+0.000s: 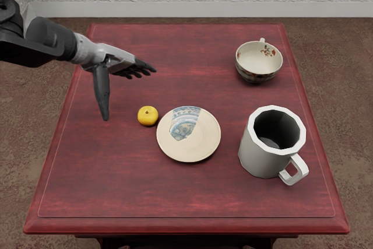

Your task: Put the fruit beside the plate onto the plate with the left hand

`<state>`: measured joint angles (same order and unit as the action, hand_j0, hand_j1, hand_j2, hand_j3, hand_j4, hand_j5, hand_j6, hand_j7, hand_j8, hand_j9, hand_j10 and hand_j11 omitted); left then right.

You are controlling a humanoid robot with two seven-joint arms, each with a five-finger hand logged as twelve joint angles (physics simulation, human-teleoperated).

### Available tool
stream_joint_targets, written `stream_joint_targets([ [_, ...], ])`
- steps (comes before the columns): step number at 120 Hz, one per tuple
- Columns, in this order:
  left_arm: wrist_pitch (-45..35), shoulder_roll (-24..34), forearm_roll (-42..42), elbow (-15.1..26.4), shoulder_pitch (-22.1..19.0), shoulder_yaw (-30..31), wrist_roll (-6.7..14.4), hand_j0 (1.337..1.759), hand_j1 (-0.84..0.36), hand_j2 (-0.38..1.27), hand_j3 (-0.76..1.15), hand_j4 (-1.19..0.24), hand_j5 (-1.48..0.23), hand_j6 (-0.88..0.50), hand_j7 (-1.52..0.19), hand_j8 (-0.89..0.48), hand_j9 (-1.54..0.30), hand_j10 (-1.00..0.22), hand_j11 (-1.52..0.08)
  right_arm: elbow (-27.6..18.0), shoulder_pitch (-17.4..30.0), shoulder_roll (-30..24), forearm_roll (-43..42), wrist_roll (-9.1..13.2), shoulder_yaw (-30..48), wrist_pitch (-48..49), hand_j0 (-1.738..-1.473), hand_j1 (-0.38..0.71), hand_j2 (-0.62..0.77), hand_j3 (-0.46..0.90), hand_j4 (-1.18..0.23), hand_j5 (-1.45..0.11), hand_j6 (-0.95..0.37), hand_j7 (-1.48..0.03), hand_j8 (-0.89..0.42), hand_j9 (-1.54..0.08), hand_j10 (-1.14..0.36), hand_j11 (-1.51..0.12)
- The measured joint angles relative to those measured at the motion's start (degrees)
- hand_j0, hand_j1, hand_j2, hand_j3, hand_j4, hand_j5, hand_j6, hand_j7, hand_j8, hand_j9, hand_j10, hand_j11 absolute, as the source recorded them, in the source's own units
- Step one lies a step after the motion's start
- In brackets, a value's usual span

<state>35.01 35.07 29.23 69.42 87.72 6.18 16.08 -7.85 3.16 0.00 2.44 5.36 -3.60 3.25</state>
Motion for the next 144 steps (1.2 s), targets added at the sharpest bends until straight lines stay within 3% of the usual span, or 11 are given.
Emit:
stream_joint_targets([
  [26, -0.66, 0.55, 3.97, 5.78, 1.31, 3.29, 0.01, 1.658, 0.35, 0.0, 0.0, 0.0, 0.0, 0.0, 0.0, 0.0, 0.0, 0.0, 0.0, 0.0, 0.0, 0.0, -0.01, 0.0, 0.0, 0.0, -1.658, -0.32, 0.0, 0.0, -0.02, -0.03, -0.02, -0.03, -0.02, -0.03, -0.02, -0.03],
  [61, -11.87, -0.37, 7.3, 7.37, 3.01, 7.48, 0.01, 1.658, 0.35, 0.0, 0.0, 0.0, 0.0, 0.0, 0.0, 0.0, 0.0, 0.0, 0.0, -0.01, 0.0, 0.0, 0.01, 0.0, 0.0, 0.0, -1.658, -0.32, 0.0, 0.0, -0.02, -0.03, -0.02, -0.03, -0.02, -0.03, -0.02, -0.03],
  [98, -27.47, -6.22, 8.44, 10.23, 11.33, 21.39, 0.1, 1.658, 0.35, 0.0, 0.0, 0.0, 0.0, 0.0, 0.0, 0.0, 0.0, 0.0, 0.0, 0.01, 0.0, 0.0, -0.01, 0.0, 0.0, -0.01, -1.658, -0.32, 0.0, 0.0, -0.02, -0.03, -0.02, -0.03, -0.02, -0.03, -0.02, -0.03],
  [144, -37.76, -9.47, 8.0, 15.07, 12.56, 28.48, 3.39, 1.658, 0.35, 0.0, 0.0, 0.0, 0.0, 0.0, 0.0, 0.0, 0.0, 0.0, 0.0, 0.0, 0.0, 0.0, -0.01, 0.0, 0.0, -0.01, -1.658, -0.32, 0.0, 0.0, -0.02, -0.03, -0.02, -0.03, -0.02, -0.03, -0.02, -0.03],
])
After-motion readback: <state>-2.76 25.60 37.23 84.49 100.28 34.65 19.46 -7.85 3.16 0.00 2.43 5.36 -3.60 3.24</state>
